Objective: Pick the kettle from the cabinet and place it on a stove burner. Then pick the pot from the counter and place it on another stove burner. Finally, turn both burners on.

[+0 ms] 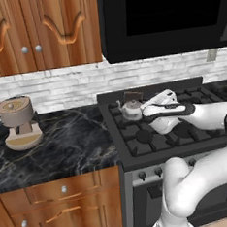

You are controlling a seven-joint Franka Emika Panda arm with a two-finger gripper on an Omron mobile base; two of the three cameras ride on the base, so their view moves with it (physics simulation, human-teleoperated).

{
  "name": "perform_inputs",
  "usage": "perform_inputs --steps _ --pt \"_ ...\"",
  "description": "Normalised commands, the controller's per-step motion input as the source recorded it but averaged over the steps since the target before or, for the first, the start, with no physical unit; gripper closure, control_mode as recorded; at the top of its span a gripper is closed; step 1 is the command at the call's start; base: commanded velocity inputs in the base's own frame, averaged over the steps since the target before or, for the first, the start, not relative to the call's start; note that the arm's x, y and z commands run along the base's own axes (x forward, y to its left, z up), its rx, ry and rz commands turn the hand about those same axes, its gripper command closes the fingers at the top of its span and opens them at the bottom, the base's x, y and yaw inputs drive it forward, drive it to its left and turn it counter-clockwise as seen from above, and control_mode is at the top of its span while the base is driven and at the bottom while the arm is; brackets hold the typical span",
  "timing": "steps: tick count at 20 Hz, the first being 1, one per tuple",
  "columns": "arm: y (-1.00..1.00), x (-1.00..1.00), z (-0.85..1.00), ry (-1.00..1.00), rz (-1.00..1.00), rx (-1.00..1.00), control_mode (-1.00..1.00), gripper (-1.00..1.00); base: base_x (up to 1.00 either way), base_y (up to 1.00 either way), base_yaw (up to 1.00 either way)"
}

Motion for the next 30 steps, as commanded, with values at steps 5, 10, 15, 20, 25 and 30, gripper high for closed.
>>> perform_inputs --steps 5,10,15,20,25,30 --pt "-0.04 -0.62 0.67 0.09 0.0 -0.17 -1.0 -1.0 0.0 0.0 0.0" --pt "-0.09 -0.49 0.79 0.07 0.0 -0.19 -1.0 -1.0 0.0 0.0 0.0" --pt "-0.08 -0.46 0.88 0.12 0.0 -0.15 -1.0 -1.0 0.0 0.0 0.0" --pt "-0.05 -0.62 0.74 0.26 0.0 -0.07 -1.0 -1.0 0.0 0.0 0.0" --pt "-0.08 -0.72 0.59 0.25 0.0 -0.05 -1.0 -1.0 0.0 0.0 0.0" --pt "-0.15 -0.81 0.27 0.17 0.0 -0.02 -1.0 -1.0 0.0 0.0 0.0"
